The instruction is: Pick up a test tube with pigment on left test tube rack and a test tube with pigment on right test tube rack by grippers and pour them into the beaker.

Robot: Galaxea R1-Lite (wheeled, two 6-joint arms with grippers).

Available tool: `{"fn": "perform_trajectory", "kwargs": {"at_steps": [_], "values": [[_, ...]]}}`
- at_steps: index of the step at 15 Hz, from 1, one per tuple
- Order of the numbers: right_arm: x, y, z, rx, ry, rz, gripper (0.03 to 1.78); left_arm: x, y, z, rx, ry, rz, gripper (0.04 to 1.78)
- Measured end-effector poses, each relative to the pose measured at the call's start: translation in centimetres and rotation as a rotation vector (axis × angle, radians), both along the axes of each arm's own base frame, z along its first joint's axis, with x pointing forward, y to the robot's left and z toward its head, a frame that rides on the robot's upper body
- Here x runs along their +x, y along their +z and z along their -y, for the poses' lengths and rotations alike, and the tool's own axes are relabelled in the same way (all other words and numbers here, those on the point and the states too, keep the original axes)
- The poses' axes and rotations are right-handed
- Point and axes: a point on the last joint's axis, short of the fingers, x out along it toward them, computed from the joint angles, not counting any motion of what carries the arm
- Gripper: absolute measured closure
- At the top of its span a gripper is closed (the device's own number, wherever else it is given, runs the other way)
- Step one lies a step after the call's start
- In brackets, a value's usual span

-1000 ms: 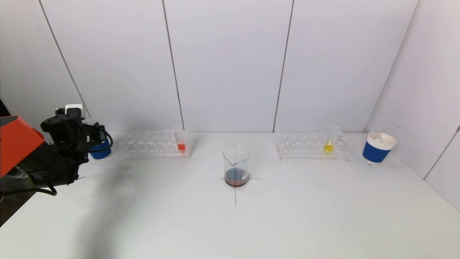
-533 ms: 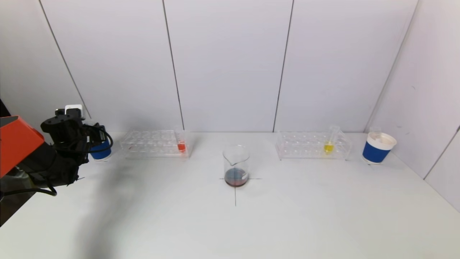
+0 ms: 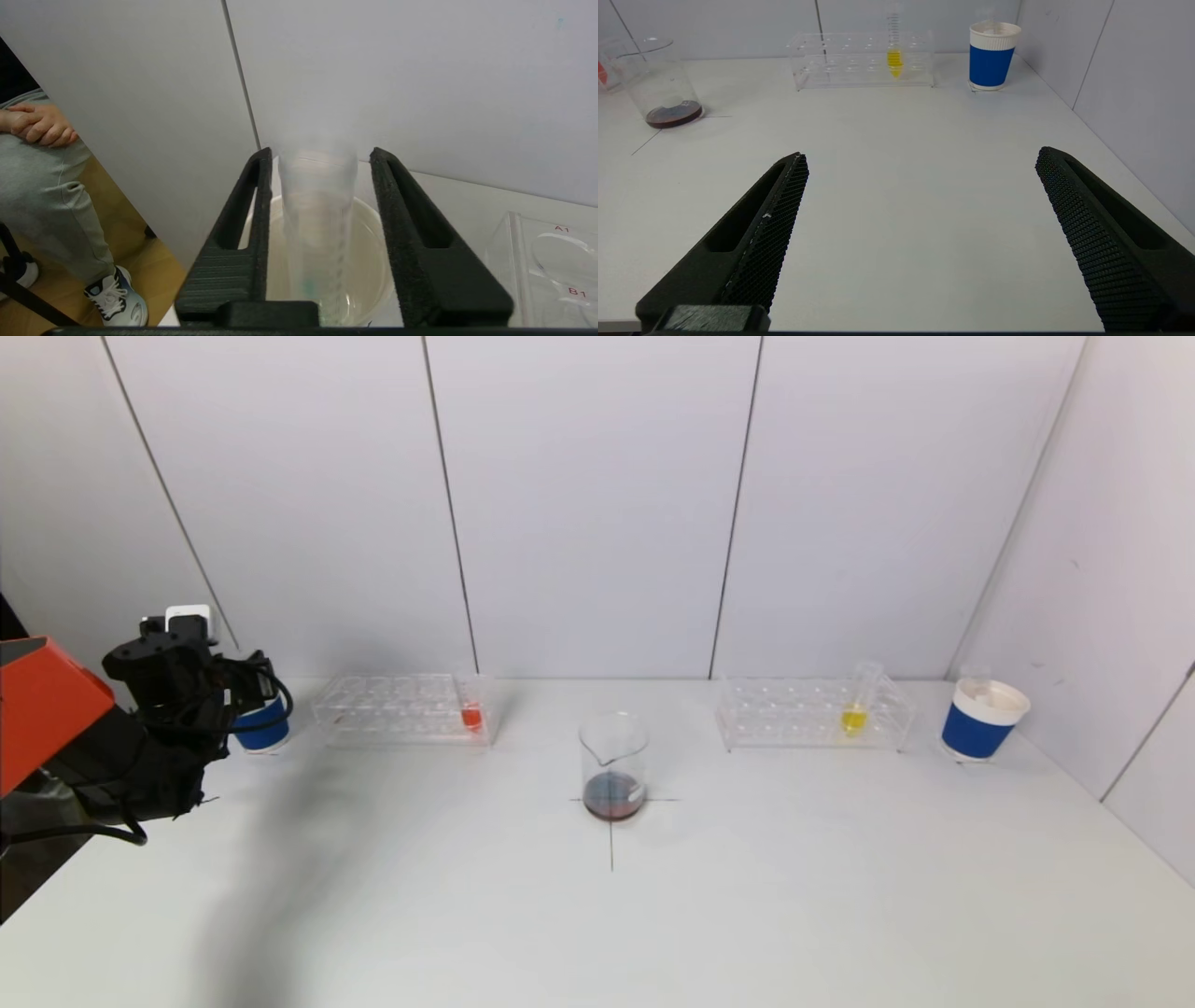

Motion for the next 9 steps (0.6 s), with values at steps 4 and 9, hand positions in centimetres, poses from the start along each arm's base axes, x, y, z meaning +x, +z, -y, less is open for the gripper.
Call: {"fn": "perform_trajectory", "kwargs": {"at_steps": [4, 9], "values": [[0.0, 0.0, 0.0, 0.0, 0.0, 0.0, 0.04, -0.05, -0.04, 0.01, 0.001, 0.0, -0.002, 0.39], [0.0, 0.0, 0.0, 0.0, 0.0, 0.0, 0.04, -0.09, -0.02, 0.02, 0.0, 0.0, -0.001, 0.05]]}}
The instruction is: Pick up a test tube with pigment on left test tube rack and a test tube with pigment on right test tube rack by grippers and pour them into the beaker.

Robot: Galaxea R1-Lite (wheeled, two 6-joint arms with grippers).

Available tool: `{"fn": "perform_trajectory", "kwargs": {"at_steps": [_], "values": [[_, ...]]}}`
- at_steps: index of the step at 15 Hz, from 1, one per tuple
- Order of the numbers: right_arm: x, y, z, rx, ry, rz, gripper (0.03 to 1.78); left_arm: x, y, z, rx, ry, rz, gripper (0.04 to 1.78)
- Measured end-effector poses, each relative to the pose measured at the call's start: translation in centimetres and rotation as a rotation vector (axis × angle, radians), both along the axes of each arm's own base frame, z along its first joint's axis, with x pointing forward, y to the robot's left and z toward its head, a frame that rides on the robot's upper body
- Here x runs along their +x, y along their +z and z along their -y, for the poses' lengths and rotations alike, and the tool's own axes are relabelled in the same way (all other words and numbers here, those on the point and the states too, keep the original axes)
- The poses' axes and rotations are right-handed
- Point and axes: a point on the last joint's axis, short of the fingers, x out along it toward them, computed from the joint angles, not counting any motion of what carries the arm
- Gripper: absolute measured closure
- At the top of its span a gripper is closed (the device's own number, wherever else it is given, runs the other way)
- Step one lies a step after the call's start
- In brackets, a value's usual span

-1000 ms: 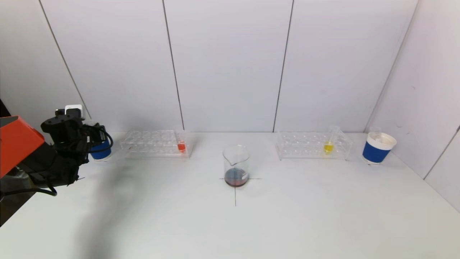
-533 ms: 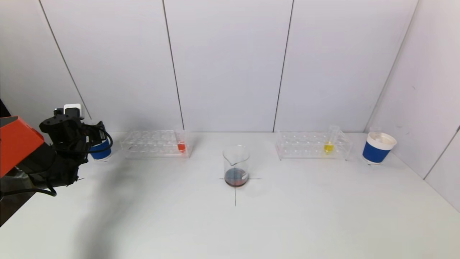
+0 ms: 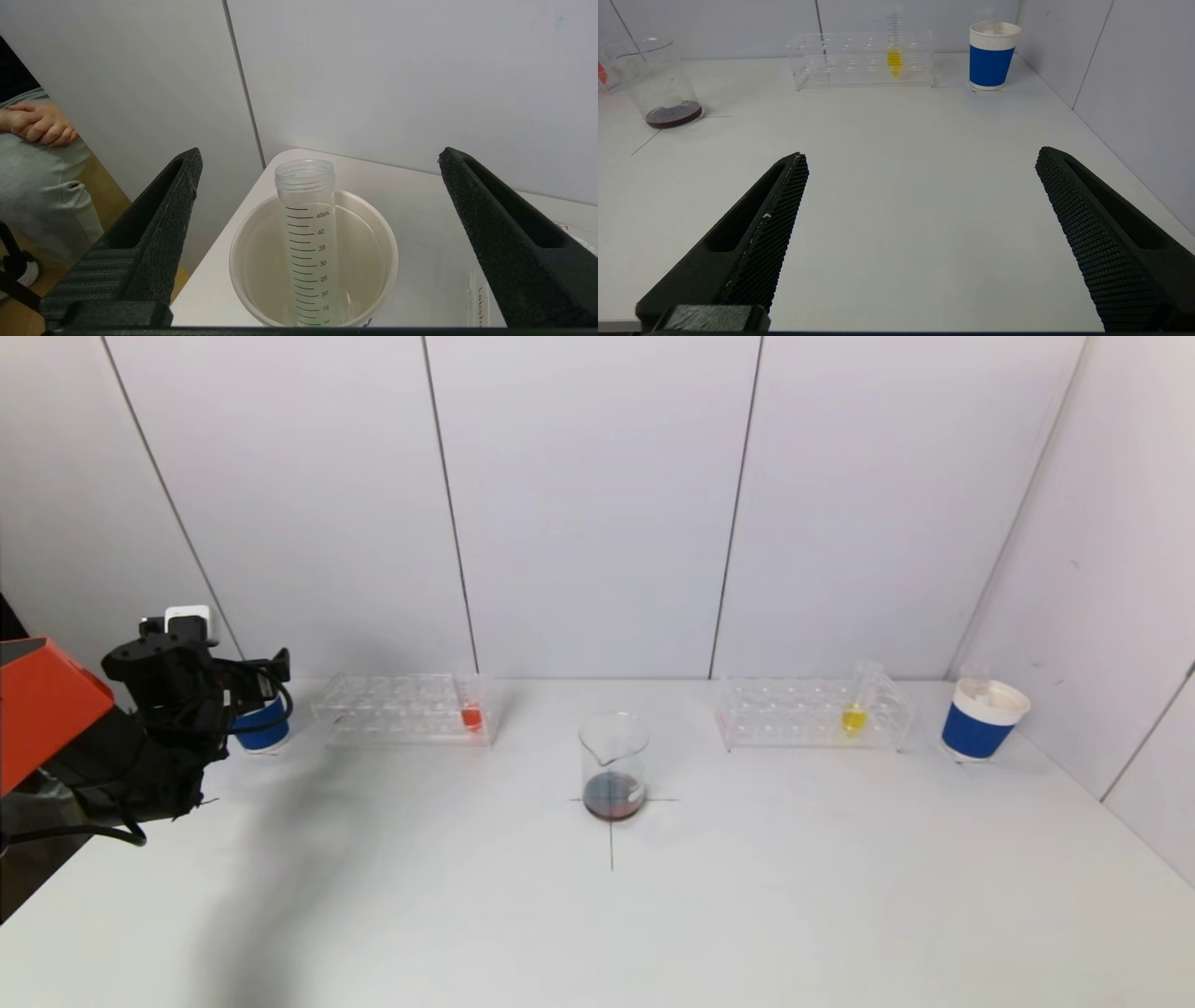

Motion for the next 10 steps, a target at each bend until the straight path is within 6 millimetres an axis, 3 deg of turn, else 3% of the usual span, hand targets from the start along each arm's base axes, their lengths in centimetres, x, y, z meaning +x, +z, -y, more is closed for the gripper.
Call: {"fn": "perform_trajectory", "kwargs": {"at_steps": [10], "values": [[0.0, 0.0, 0.0, 0.0, 0.0, 0.0, 0.04, -0.29, 0.46, -0.03, 0.002, 0.002, 0.006, 0.06]]}}
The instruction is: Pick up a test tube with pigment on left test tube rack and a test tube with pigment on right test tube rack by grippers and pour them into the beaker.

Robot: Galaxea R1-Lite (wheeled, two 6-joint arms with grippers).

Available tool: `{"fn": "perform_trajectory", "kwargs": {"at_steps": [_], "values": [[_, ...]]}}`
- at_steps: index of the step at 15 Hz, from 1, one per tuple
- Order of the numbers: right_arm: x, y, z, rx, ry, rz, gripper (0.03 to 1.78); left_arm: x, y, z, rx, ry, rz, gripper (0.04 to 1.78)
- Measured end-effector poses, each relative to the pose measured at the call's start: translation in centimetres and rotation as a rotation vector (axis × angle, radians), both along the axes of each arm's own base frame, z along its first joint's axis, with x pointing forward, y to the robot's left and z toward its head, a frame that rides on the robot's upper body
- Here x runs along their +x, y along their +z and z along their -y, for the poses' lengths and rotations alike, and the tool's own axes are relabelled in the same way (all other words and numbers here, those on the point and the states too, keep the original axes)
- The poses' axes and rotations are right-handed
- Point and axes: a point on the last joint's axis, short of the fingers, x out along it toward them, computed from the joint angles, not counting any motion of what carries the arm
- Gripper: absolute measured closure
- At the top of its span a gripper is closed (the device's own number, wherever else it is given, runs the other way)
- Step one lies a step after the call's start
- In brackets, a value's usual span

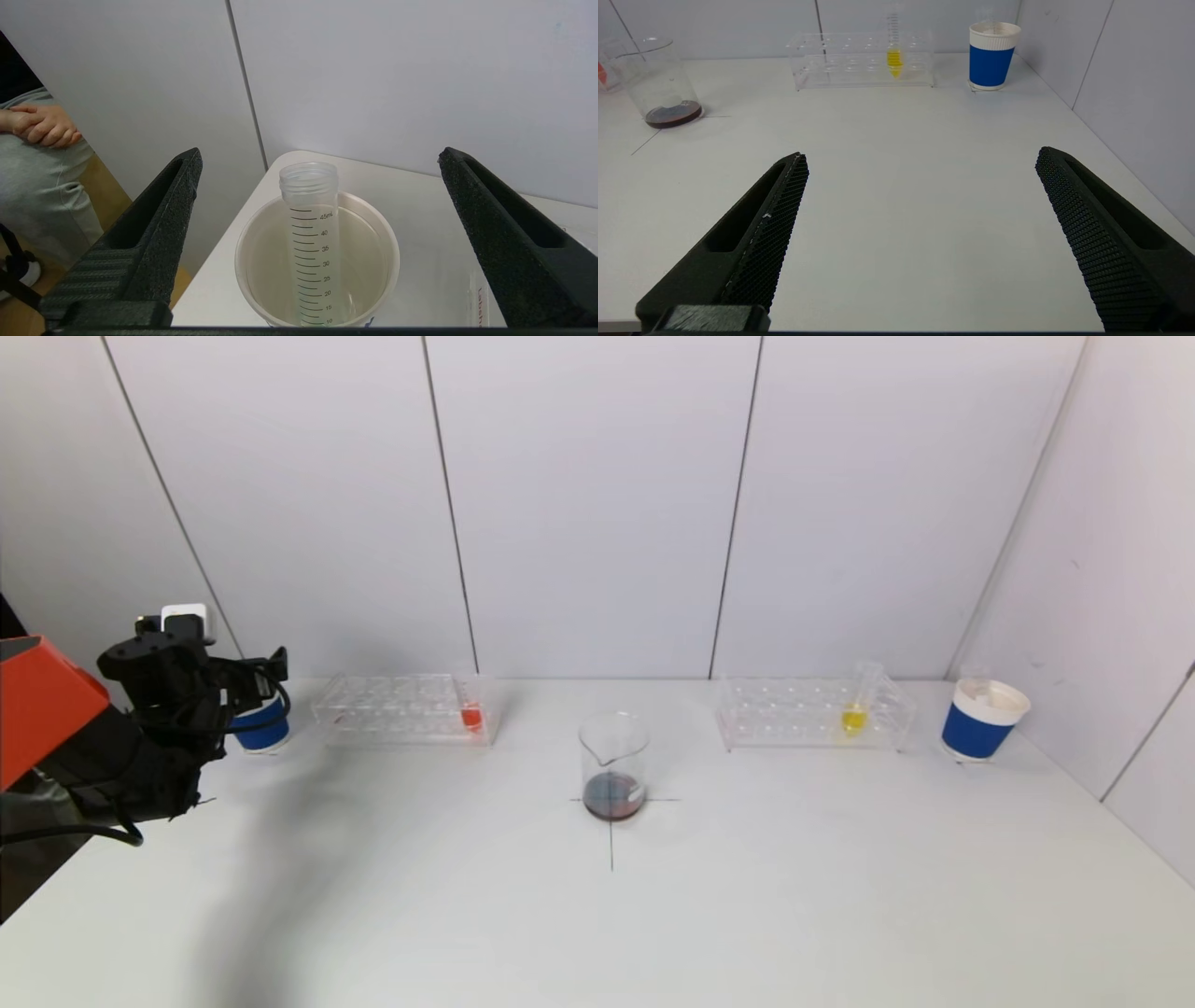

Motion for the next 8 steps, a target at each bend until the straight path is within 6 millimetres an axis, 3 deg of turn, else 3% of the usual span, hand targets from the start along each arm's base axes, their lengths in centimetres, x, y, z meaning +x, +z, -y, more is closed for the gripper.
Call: {"fn": "perform_trajectory", "kwargs": {"at_steps": [3, 8], "values": [[0.0, 0.0, 0.0, 0.0, 0.0, 0.0, 0.04, -0.6, 1.1, 0.2, 0.003, -0.006, 0.014, 0.06], [0.0, 0.0, 0.0, 0.0, 0.0, 0.0, 0.04, -3.7, 5.3, 1.2, 0.02, -0.045, 0.067, 0.06]]}}
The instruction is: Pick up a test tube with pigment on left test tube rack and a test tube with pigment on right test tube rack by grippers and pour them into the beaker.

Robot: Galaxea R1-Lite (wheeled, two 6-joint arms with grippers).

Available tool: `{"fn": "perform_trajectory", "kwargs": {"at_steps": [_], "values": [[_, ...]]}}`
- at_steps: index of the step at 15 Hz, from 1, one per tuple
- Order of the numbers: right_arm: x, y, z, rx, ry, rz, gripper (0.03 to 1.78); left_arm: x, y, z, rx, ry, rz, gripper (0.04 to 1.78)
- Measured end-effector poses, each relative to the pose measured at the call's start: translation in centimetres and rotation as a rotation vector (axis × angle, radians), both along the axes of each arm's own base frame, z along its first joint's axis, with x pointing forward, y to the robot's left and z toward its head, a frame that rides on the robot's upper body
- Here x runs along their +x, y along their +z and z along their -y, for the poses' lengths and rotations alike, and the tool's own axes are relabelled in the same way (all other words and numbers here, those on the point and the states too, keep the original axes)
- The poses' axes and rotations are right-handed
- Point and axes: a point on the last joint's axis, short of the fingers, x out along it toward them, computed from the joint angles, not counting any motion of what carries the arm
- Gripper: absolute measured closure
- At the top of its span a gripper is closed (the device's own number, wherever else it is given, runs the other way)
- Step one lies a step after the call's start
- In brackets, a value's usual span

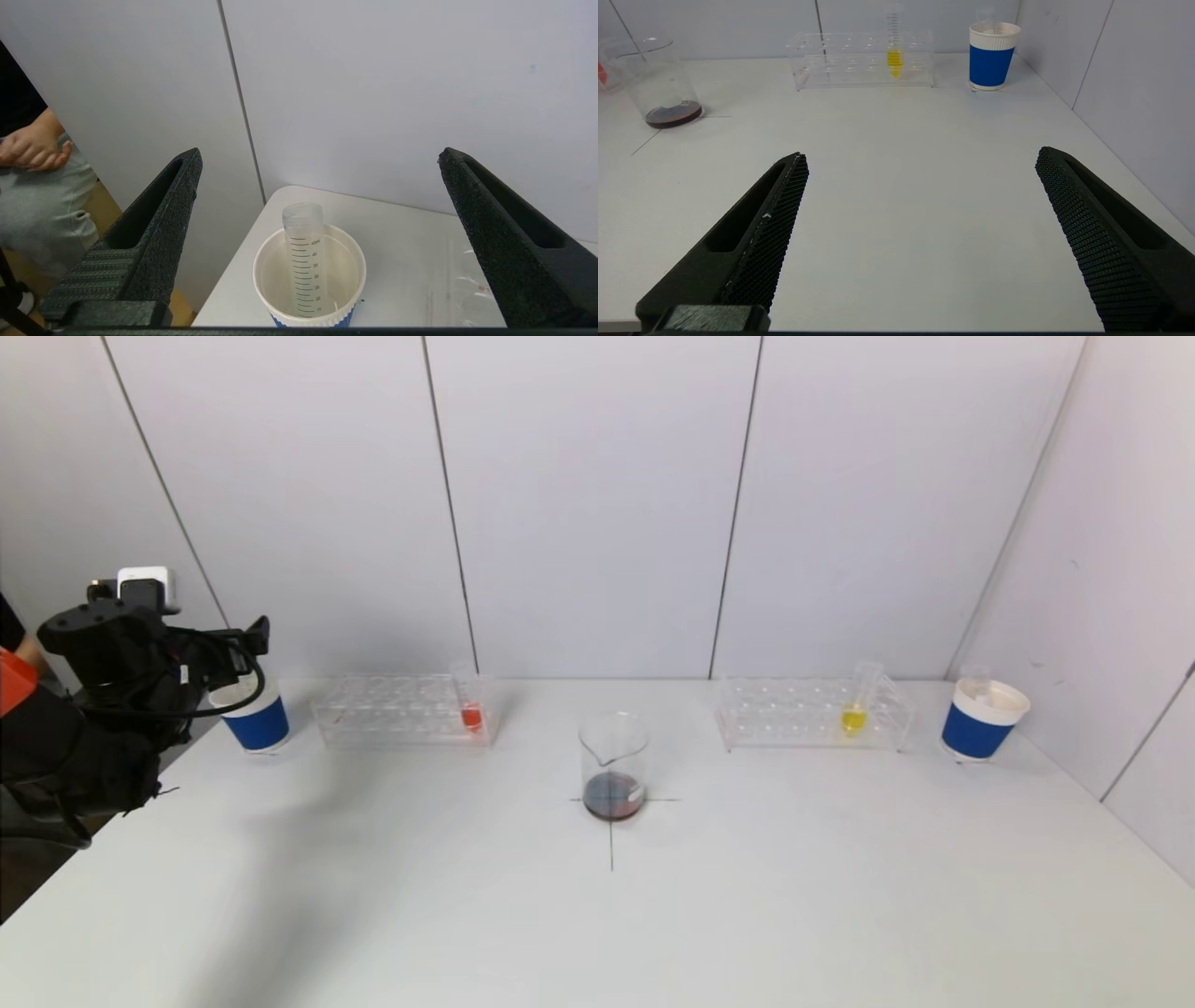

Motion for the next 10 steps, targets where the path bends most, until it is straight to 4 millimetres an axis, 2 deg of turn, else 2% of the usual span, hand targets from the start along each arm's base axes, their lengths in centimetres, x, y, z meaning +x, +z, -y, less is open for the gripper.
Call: {"fn": "perform_trajectory", "kwargs": {"at_steps": [5, 10], "values": [[0.0, 0.0, 0.0, 0.0, 0.0, 0.0, 0.04, -5.7, 4.0, 2.5, 0.015, -0.071, 0.051, 0.06], [0.0, 0.0, 0.0, 0.0, 0.0, 0.0, 0.04, -14.0, 6.7, 6.0, -0.01, -0.157, 0.079, 0.06]]}}
